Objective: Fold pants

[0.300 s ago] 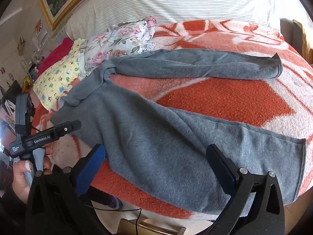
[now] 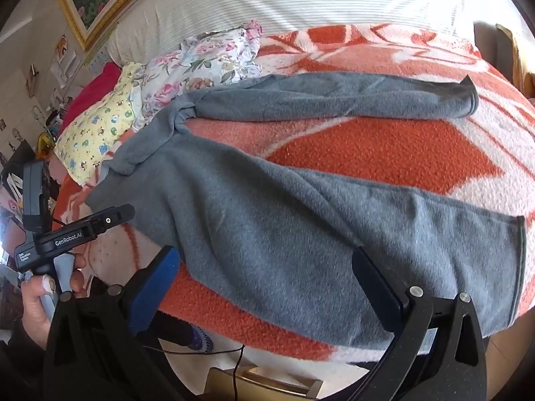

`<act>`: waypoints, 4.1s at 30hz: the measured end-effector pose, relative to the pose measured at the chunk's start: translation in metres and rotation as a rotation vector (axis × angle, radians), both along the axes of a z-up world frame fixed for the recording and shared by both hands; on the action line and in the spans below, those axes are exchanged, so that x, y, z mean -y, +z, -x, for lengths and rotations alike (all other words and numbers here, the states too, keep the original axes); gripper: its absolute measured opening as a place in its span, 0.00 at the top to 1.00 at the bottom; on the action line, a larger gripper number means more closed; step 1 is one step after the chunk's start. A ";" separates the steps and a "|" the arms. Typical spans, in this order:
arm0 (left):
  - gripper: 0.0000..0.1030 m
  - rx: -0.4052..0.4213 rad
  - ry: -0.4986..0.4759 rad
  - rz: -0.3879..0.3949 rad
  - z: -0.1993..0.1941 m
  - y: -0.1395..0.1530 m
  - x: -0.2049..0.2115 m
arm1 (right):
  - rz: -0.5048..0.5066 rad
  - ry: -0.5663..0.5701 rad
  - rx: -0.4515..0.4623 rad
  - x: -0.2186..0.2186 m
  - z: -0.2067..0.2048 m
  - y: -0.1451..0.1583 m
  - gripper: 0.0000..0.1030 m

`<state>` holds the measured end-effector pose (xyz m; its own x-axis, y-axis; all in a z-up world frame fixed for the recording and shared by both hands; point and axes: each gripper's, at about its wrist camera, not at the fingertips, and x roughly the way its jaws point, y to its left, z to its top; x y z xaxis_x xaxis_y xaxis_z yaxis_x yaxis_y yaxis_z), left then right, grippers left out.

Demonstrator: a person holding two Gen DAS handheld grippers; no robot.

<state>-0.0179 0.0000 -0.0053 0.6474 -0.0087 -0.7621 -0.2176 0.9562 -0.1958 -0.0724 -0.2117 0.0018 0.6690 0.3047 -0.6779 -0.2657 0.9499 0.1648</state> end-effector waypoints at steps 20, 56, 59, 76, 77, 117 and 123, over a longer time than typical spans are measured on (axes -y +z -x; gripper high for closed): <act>0.18 -0.003 0.002 0.000 0.006 0.001 -0.001 | 0.007 0.022 -0.009 -0.011 0.005 -0.010 0.00; 0.18 -0.048 -0.055 0.010 -0.019 -0.019 0.014 | -0.018 0.004 -0.059 -0.011 -0.017 -0.030 0.00; 0.18 -0.052 -0.062 0.010 -0.021 -0.020 0.016 | -0.019 0.002 -0.059 -0.010 -0.017 -0.030 0.00; 0.18 -0.061 -0.131 0.007 -0.063 -0.012 0.031 | -0.064 -0.083 -0.044 0.028 -0.028 -0.022 0.00; 0.18 -0.059 -0.139 0.003 -0.067 -0.010 0.033 | -0.068 -0.092 -0.043 0.032 -0.030 -0.021 0.00; 0.18 -0.073 -0.620 -0.256 -0.420 0.005 0.067 | 0.047 -0.363 0.020 0.236 -0.246 0.060 0.12; 0.18 -0.215 -0.616 -0.295 -0.457 -0.034 0.054 | 0.077 -0.320 -0.044 0.234 -0.272 0.036 0.29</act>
<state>0.4392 -0.0542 -0.0393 0.4265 -0.0977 -0.8992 0.3738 0.9243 0.0769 0.1999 -0.4461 0.0381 0.6918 0.0305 -0.7214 0.0538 0.9941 0.0937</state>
